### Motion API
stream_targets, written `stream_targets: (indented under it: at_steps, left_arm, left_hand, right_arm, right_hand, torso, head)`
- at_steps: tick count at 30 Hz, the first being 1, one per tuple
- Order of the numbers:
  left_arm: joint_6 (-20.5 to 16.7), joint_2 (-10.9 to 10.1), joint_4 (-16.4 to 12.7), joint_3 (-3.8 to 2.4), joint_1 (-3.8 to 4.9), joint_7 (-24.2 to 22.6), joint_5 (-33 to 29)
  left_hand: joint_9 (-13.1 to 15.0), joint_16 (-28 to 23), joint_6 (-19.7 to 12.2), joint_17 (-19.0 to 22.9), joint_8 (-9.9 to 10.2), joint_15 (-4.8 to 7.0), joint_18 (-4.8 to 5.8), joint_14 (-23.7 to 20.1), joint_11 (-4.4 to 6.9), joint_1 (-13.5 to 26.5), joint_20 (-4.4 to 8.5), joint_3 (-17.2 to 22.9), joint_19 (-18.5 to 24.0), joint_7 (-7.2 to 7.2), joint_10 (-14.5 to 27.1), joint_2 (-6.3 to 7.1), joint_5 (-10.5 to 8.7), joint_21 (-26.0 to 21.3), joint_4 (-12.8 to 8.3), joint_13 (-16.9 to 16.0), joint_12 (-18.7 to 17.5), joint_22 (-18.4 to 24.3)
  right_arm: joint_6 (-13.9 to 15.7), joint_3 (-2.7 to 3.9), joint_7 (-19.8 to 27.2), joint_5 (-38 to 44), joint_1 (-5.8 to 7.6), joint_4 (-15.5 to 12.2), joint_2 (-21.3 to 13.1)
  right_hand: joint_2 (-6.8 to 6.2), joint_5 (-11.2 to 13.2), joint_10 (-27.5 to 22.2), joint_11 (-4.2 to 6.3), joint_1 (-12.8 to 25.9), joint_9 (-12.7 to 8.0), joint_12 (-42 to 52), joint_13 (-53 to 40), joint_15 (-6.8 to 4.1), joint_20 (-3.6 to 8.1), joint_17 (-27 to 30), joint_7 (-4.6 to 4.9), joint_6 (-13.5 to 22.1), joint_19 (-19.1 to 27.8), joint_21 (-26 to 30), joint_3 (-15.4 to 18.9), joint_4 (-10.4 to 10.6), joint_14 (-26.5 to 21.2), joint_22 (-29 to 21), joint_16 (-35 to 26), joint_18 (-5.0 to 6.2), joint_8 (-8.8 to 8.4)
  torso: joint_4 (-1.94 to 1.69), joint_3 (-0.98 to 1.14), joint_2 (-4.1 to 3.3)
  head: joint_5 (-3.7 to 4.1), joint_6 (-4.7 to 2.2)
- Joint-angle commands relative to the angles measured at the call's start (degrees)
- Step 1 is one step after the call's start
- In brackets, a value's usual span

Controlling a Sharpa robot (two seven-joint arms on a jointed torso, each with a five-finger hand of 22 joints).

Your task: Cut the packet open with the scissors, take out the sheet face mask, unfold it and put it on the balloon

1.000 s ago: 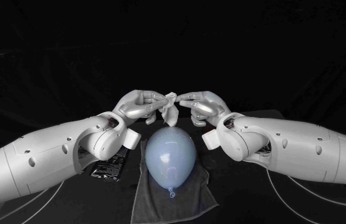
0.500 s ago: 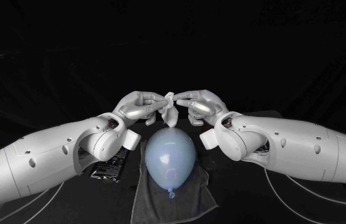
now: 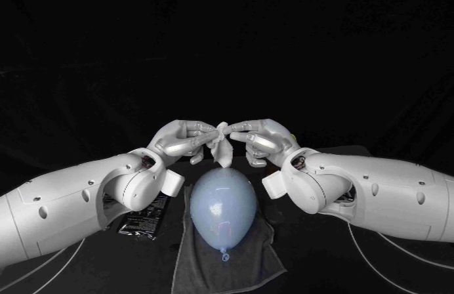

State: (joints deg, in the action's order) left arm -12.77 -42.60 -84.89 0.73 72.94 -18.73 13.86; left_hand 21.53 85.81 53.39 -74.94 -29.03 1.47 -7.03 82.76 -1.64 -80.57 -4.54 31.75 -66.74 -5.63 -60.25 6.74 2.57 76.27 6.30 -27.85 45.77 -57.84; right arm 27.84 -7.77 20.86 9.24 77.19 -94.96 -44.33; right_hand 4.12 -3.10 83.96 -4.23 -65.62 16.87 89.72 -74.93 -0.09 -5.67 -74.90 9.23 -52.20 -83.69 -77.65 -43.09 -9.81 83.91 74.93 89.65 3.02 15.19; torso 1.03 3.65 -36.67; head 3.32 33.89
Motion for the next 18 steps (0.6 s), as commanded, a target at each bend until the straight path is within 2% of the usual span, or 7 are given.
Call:
stream_targets:
  at_steps: [1,5,12,18]
  left_arm:
    - [0.50,0.12,-0.06,-0.05,0.04,-0.34,-0.99]
    - [0.69,0.14,-0.11,-0.05,0.03,-0.29,-1.02]
    - [0.91,0.11,-0.19,-0.04,0.01,-0.27,-1.12]
    - [1.81,0.16,0.06,-0.04,0.00,0.10,-1.76]
  left_hand:
    - [4.83,0.39,-0.42,-1.14,-0.30,0.11,0.49,0.40,0.08,-0.08,0.04,0.23,-0.41,0.11,-0.50,-0.72,0.20,0.20,0.01,-0.08,0.24,-0.17]
    - [4.83,0.40,-0.42,-1.17,-0.30,0.11,0.51,0.41,0.09,-0.08,0.04,0.24,-0.47,0.12,-0.50,-0.73,0.20,0.23,0.00,-0.09,0.25,-0.26]
    - [4.84,0.40,-0.42,-1.16,-0.31,0.11,0.50,0.41,0.11,-0.08,0.04,0.26,-0.45,0.13,-0.51,-0.74,0.20,0.23,-0.04,-0.11,0.29,-0.23]
    - [4.85,0.44,-0.42,-1.28,-0.32,0.12,0.50,0.48,0.11,0.01,0.04,0.31,-0.45,0.14,-0.55,-0.82,0.20,0.24,-0.02,-0.16,0.38,-0.25]
  right_arm:
    - [-0.12,0.04,0.11,0.15,0.01,-0.06,-0.06]
    - [0.23,0.04,-0.40,0.16,0.01,0.13,-0.03]
    - [1.68,0.04,-2.52,1.29,0.01,0.22,-0.15]
    - [2.97,0.04,-3.34,4.09,0.01,1.02,-0.20]
  right_hand:
    - [-1.63,0.25,6.04,-0.59,0.84,0.06,0.28,-15.07,0.76,-0.50,-15.10,0.56,0.43,-1.32,0.37,1.86,-0.31,6.09,11.50,0.35,-0.39,-0.44]
    - [-2.46,0.24,6.04,-0.65,1.47,0.14,0.28,-15.07,0.87,-0.72,-15.10,0.57,0.46,-1.31,0.38,3.84,0.01,6.09,11.48,0.35,-0.37,-0.62]
    - [-1.69,0.30,6.04,-0.38,0.99,0.43,0.28,-15.07,0.70,-0.73,-15.10,0.22,-0.30,-1.24,0.52,4.59,0.11,6.09,11.43,0.35,-0.30,-0.29]
    - [-1.91,0.34,6.04,-0.22,0.70,0.56,0.28,-15.07,0.56,-0.65,-15.10,0.06,-0.34,-1.14,0.78,5.14,-0.37,6.09,11.35,0.35,-0.23,-0.25]
  torso:
    - [0.02,0.00,0.00]
    - [0.00,0.00,-0.01]
    - [0.02,-0.05,-0.03]
    - [0.00,-0.05,-0.01]
  head:
    - [0.01,0.05]
    - [-0.05,0.11]
    - [-0.11,0.18]
    - [-0.20,0.18]
